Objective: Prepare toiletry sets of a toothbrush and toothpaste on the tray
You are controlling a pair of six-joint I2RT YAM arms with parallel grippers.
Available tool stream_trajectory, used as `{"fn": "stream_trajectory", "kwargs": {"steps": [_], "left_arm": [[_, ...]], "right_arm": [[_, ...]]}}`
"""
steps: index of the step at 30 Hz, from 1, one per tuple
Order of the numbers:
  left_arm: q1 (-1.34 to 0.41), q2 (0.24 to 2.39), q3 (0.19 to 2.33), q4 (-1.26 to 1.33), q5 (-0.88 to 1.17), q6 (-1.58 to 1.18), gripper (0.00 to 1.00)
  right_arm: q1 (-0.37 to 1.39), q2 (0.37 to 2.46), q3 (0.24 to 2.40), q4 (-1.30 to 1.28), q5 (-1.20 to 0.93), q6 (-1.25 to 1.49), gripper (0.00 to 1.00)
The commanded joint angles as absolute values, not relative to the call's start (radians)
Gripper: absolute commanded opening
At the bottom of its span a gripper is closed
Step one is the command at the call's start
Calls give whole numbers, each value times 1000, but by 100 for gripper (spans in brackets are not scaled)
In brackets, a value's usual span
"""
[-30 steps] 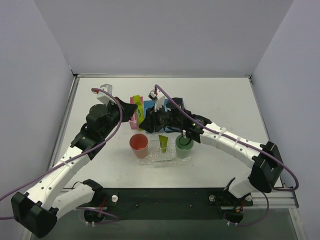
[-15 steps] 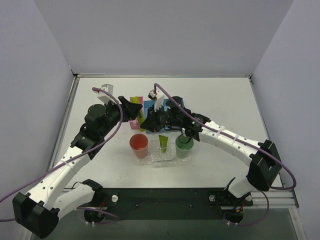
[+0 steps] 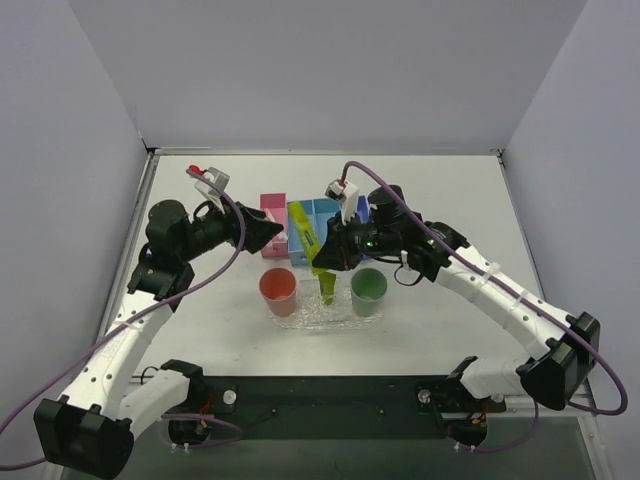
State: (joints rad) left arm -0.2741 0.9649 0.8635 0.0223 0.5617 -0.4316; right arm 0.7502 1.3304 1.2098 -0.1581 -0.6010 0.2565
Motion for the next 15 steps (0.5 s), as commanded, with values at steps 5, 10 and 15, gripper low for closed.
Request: {"fn": "stream_trajectory", "kwargs": {"steps": [5, 10, 15], "left_arm": [[-311, 943, 949, 126, 1014, -311, 81], [-408, 982, 997, 51, 1062, -237, 81], [-561, 1057, 1062, -162, 1037, -75, 81]], "right_arm": [[729, 1187, 1246, -455, -765, 221, 0], [733, 1132, 1221, -538, -836, 244, 0], [758, 1115, 1223, -669, -880, 248, 0]]}}
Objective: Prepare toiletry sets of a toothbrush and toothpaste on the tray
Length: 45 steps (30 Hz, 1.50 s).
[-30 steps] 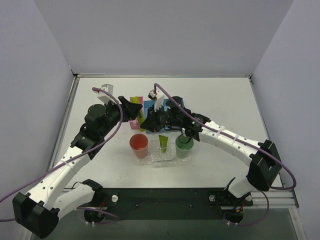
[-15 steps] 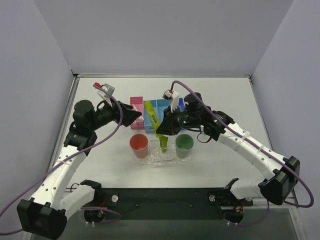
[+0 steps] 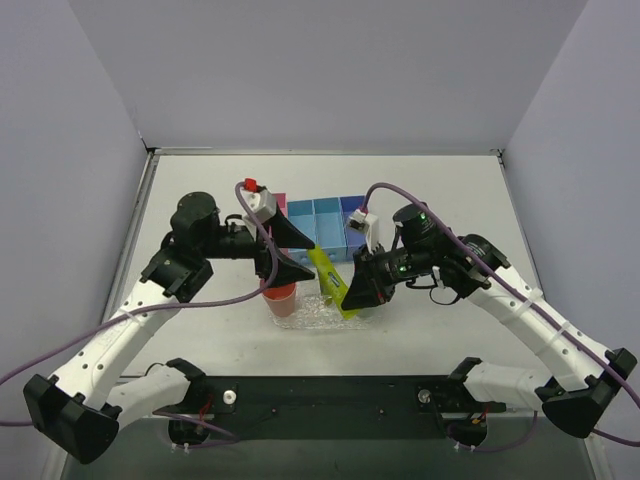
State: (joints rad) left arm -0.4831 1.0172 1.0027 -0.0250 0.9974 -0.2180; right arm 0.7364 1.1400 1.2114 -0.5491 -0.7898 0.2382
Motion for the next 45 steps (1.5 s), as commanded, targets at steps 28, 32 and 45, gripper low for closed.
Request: {"fn": "stream_trajectory", "kwargs": {"steps": [28, 32, 45], "left_arm": [[-782, 1107, 1032, -279, 1117, -5, 82], [-799, 1134, 1032, -301, 1132, 20, 82], [-815, 1186, 1025, -291, 1250, 5, 44]], "right_arm": [[859, 1213, 1344, -991, -1026, 176, 0], [865, 1219, 1356, -997, -1040, 163, 0], [865, 1241, 1348, -1023, -1025, 97, 0]]}}
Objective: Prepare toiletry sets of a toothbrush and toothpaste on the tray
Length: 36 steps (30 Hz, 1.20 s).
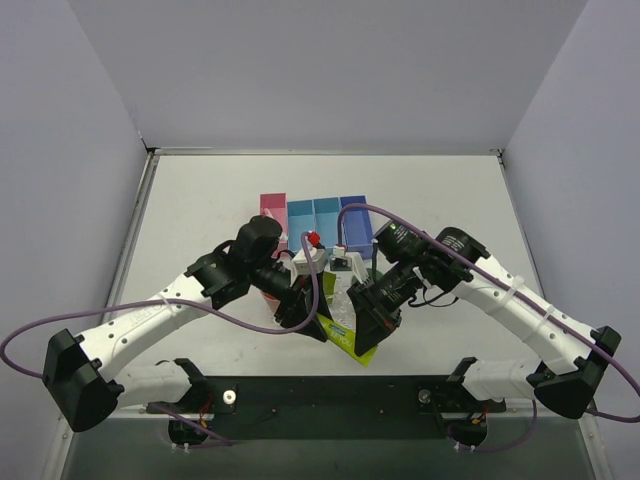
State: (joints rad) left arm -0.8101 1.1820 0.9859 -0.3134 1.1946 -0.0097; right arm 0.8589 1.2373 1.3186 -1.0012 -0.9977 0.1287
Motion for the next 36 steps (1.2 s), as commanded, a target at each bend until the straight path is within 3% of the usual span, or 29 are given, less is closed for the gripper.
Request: {"fn": "stream_trajectory", "kwargs": {"steps": [1, 2, 7, 13, 17, 21, 26, 30, 36], "left_arm": [[-813, 1189, 1025, -290, 1253, 6, 41], [-815, 1190, 1023, -288, 1255, 5, 35], [-815, 1190, 1019, -284, 1253, 5, 20], [-804, 1172, 1011, -246, 1178, -34, 0], [-770, 1151, 968, -128, 1131, -121, 0], [-674, 1097, 902, 66, 1034, -244, 0], [-571, 1017, 804, 363, 986, -432, 0], [-551, 1008, 795, 387, 986, -446, 0], [-535, 999, 784, 406, 992, -453, 0]], "right_arm": [[864, 1241, 1348, -1023, -1019, 95, 0], [864, 1241, 1351, -1023, -1011, 92, 0], [847, 1233, 1361, -1020, -939, 71, 2], [750, 1187, 1329, -933, -914, 83, 28], [657, 1120, 1298, -850, -899, 106, 41], [605, 1023, 1200, -643, -858, 202, 42], [497, 887, 985, -127, -862, 437, 45], [460, 880, 868, 232, -879, 613, 45], [457, 945, 830, 510, -926, 756, 42]]}}
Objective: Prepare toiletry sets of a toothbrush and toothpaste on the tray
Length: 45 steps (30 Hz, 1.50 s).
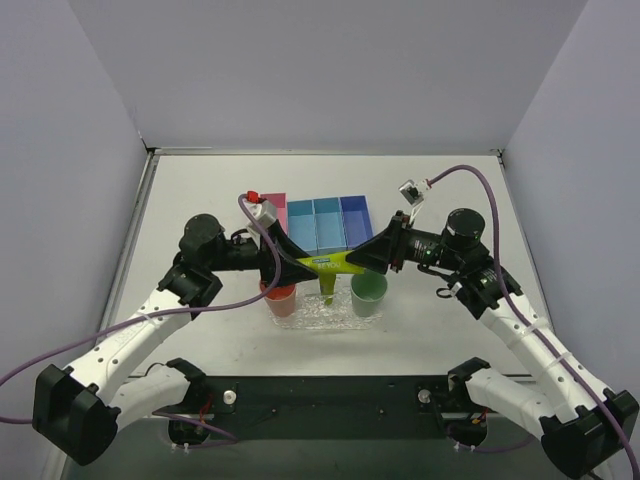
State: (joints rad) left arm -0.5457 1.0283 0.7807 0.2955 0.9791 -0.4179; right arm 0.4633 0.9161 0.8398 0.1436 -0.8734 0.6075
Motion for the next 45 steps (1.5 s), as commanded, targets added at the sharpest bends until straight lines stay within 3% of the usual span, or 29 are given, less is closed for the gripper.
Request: {"fn": "stream_trajectory", "kwargs": {"steps": [1, 7, 18, 25, 32, 39, 41, 44, 45], "left_arm": [[-534, 996, 781, 405, 992, -451, 0], [-512, 979, 769, 414, 970, -451, 0], [-495, 973, 750, 443, 945, -469, 0], [-495, 971, 747, 448, 942, -471, 0], [-491, 969, 744, 462, 946, -480, 0], [-491, 971, 742, 468, 946, -483, 0], [-491, 973, 747, 466, 953, -485, 0], [-491, 974, 765, 416, 948, -457, 24], [-489, 974, 773, 373, 946, -443, 47]], "right_arm": [[456, 954, 839, 512, -940, 764, 40], [457, 989, 854, 466, -1005, 769, 35], [459, 988, 839, 455, -1014, 773, 33], [459, 1003, 845, 477, -1022, 778, 22], [462, 1008, 835, 476, -1025, 782, 18], [468, 1009, 847, 468, -1026, 773, 0], [468, 1011, 850, 444, -1022, 764, 0], [476, 1005, 880, 330, -999, 692, 0], [479, 996, 894, 293, -979, 666, 0]]}}
